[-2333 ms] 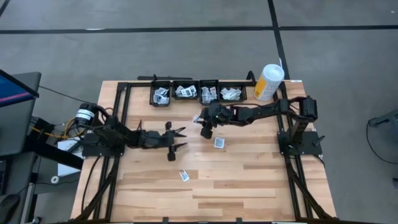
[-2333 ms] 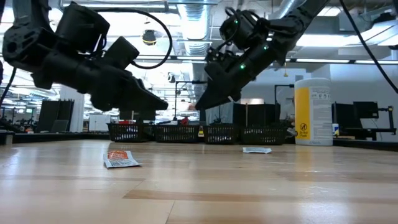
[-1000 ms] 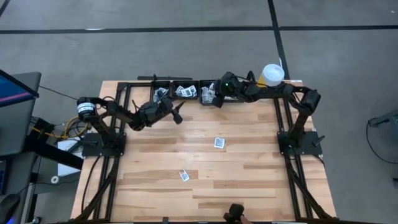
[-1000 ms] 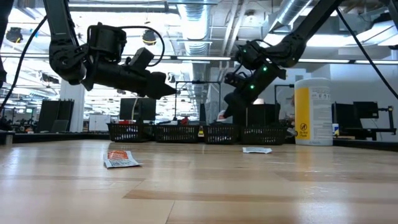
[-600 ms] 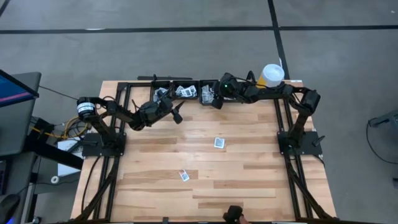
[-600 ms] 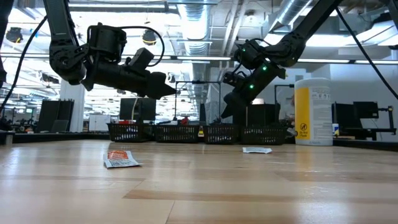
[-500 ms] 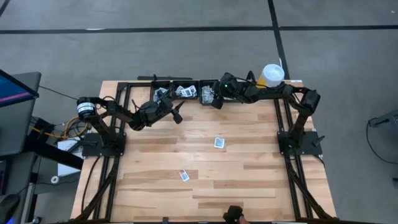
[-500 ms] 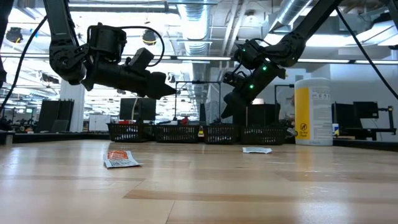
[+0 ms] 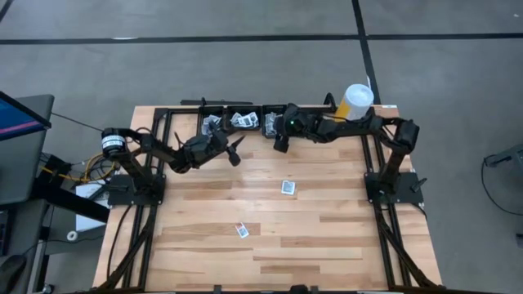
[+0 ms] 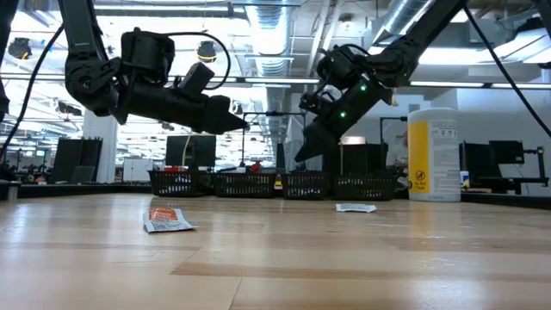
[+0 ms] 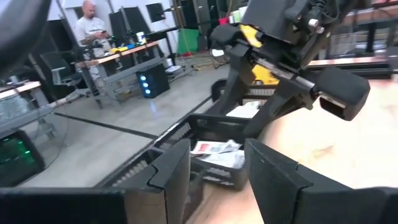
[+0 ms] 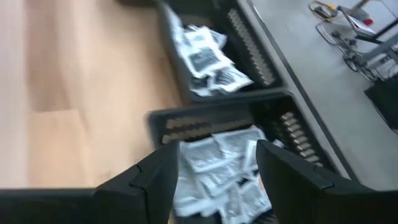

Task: Pick & Place First Aid Supplies
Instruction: Put the orange ointment pack into the middle right black bin

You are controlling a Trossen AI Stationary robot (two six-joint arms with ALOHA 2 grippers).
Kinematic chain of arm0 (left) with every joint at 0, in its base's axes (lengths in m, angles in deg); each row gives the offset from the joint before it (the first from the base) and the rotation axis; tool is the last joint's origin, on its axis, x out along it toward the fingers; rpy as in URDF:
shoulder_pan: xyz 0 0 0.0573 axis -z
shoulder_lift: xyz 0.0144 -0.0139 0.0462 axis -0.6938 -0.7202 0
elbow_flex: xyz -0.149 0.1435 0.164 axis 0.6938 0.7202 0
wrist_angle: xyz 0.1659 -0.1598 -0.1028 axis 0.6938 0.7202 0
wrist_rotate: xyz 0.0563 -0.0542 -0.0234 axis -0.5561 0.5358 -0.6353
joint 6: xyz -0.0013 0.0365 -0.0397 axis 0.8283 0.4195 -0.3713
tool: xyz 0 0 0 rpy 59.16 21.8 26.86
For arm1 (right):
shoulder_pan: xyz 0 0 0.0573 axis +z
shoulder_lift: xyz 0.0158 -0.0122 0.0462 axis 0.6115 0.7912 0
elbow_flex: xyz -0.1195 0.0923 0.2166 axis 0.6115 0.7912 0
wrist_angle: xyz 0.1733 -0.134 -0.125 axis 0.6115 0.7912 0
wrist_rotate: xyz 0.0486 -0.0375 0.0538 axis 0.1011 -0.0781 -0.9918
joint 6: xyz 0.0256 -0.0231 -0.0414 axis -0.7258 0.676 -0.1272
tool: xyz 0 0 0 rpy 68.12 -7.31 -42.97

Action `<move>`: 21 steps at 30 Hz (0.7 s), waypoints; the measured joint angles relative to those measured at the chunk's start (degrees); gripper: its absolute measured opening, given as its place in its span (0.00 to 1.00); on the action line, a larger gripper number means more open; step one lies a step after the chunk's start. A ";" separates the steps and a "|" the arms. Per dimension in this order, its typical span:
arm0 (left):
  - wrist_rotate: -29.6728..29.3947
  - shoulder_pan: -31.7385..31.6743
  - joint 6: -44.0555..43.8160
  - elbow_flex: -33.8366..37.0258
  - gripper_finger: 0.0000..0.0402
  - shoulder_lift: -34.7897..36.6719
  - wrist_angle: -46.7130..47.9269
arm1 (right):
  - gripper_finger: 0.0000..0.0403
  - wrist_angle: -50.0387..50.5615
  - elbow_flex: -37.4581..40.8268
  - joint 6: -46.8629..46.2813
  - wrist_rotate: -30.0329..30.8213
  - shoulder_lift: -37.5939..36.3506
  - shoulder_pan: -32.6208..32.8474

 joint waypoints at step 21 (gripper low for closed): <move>2.50 18.26 -15.05 -0.02 0.38 0.00 9.77 | 0.47 1.73 -0.02 -13.99 -0.04 0.06 18.58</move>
